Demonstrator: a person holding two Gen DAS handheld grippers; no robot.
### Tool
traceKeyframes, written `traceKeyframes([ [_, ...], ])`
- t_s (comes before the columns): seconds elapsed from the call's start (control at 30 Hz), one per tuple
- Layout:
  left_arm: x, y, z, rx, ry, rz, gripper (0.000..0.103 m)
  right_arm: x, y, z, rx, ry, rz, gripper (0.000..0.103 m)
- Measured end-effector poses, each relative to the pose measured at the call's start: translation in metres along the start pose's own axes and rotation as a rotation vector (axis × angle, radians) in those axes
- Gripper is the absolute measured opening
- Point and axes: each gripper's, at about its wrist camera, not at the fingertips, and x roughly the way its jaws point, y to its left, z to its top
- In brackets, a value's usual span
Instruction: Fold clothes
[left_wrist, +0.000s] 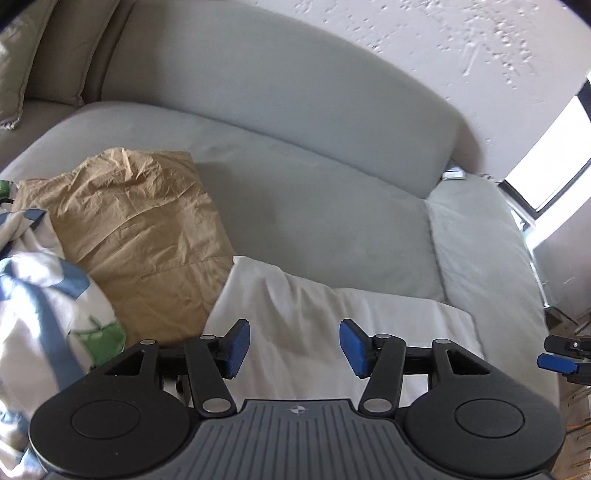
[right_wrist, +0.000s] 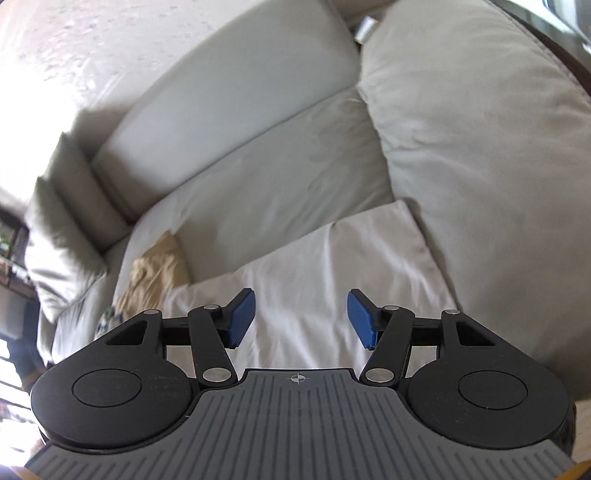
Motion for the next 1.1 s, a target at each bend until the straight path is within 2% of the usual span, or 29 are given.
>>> traceKeyframes([
  [0.2, 0.035, 0.018, 0.014, -0.037, -0.02, 0.076, 0.051, 0.065, -0.034, 0.031, 0.028, -0.095, -0.1, 0.061],
  [0.3, 0.052, 0.026, 0.024, -0.043, -0.021, 0.1, 0.051, 0.105, -0.059, 0.052, 0.066, -0.059, -0.126, 0.057],
  [0.37, 0.061, 0.03, 0.031, -0.059, -0.01, 0.098, 0.049, 0.124, -0.076, 0.062, 0.11, -0.031, -0.102, 0.048],
  [0.47, 0.075, 0.035, 0.04, -0.066, 0.019, 0.065, 0.043, 0.148, -0.098, 0.072, 0.181, 0.008, -0.063, 0.047],
  [0.57, 0.087, 0.033, 0.047, -0.066, 0.06, 0.033, 0.04, 0.162, -0.111, 0.076, 0.247, 0.031, -0.039, 0.039],
  [0.63, 0.092, 0.032, 0.051, -0.068, 0.072, 0.032, 0.039, 0.171, -0.116, 0.078, 0.275, 0.064, -0.024, 0.038],
  [0.83, 0.095, 0.029, 0.057, -0.099, 0.091, 0.036, 0.039, 0.182, -0.109, 0.08, 0.265, 0.089, -0.064, 0.037],
  [1.0, 0.104, 0.022, 0.063, -0.073, 0.133, 0.053, 0.038, 0.182, -0.109, 0.079, 0.27, 0.094, -0.075, 0.034],
  [1.07, 0.109, 0.018, 0.066, -0.061, 0.151, 0.039, 0.028, 0.184, -0.111, 0.079, 0.276, 0.101, -0.082, 0.029],
  [1.1, 0.112, 0.015, 0.067, -0.049, 0.164, 0.027, 0.015, 0.185, -0.112, 0.079, 0.284, 0.104, -0.081, 0.028],
])
